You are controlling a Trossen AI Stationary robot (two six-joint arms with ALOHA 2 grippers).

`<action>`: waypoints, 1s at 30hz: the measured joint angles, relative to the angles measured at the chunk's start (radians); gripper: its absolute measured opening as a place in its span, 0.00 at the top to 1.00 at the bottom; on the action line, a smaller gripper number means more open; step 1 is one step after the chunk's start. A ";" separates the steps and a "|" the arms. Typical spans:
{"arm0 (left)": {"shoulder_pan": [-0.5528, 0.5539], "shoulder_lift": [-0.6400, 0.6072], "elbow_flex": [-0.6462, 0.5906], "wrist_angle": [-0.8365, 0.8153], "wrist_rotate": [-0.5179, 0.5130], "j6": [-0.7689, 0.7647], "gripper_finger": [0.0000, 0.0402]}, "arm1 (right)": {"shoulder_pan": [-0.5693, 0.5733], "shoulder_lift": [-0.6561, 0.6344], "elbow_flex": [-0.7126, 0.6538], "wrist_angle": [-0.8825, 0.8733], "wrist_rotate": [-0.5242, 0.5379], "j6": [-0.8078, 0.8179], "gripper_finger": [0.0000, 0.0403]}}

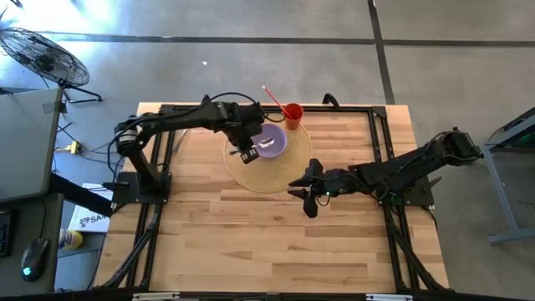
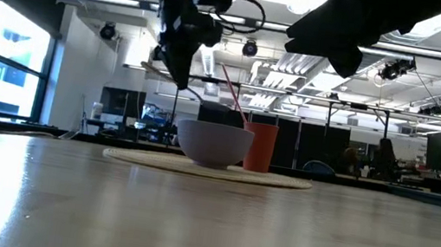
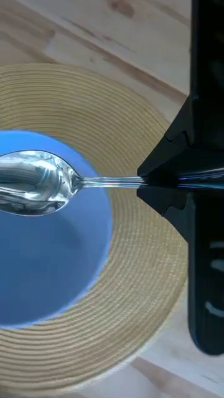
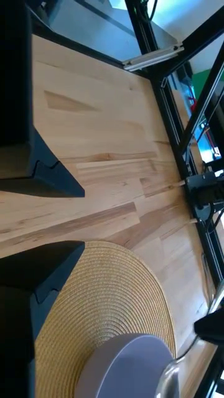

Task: Pick & Place Utensil
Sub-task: Put the silver spoon in the purple bowl

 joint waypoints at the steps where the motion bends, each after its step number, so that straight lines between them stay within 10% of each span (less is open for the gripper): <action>1: 0.000 0.013 0.006 0.004 0.000 0.010 0.96 | 0.000 0.000 0.000 0.000 0.000 0.000 0.71; 30: 0.125 0.208 0.160 -0.008 0.091 0.009 0.96 | 0.000 0.000 0.000 -0.003 0.006 -0.011 0.71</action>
